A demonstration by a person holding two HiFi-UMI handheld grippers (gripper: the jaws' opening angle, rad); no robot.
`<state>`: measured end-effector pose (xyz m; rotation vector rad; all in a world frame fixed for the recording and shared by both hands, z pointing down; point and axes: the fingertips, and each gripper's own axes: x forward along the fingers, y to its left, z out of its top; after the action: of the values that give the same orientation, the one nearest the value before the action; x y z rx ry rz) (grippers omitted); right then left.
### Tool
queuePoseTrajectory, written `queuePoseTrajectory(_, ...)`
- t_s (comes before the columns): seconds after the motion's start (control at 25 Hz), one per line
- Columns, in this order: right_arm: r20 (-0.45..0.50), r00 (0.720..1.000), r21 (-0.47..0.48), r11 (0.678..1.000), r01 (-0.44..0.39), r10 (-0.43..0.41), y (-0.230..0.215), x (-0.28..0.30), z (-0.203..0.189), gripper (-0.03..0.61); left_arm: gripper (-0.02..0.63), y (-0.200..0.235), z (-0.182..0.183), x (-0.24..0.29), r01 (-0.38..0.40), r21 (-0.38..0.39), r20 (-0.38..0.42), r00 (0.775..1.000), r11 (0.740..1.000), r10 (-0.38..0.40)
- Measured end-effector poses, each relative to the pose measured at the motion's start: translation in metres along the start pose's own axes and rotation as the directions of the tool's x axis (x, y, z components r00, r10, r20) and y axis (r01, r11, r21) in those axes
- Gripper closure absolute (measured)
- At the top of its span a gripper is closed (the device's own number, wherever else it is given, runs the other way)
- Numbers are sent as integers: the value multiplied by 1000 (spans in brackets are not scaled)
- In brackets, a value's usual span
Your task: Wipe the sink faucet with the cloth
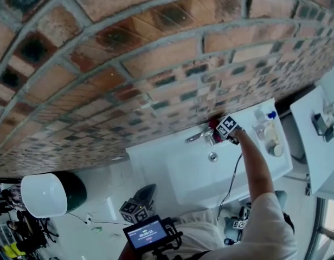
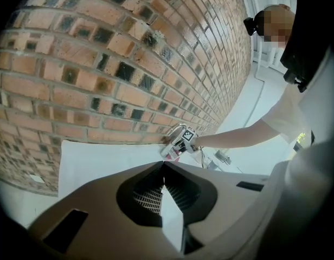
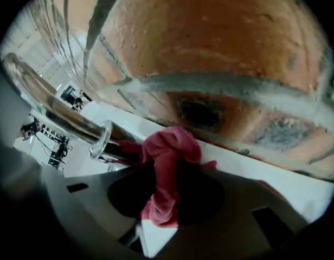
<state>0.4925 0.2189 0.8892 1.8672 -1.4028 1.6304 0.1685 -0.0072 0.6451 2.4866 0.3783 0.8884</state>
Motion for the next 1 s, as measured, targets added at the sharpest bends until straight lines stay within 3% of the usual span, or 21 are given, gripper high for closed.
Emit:
queuePoseTrajectory(0.2,15,999,-34,999,-29,30,5,-5,-1,460,628,-8,1,1,3,5,-9,1000,1000,-2)
queuePoseTrajectory(0.32,50,999,-136,991,10,-3,9,-19,6,460,629,-10,4,3,9,23,-8,1000,1000,-8)
queuePoseTrajectory(0.44,50,998,-270,961,55,-43,20,-35,14,460,629,-14,5,4,9,36,-10,1000,999,-9)
queuePoseTrajectory(0.6,11,999,-381,923,50,-49,41,-53,9,460,629,-18,-3,3,19,33,-11,1000,999,-18)
queuePoseTrajectory(1.0,131,985,-494,854,164,-114,71,-97,29,460,629,-38,-4,13,67,55,7,998,996,-68)
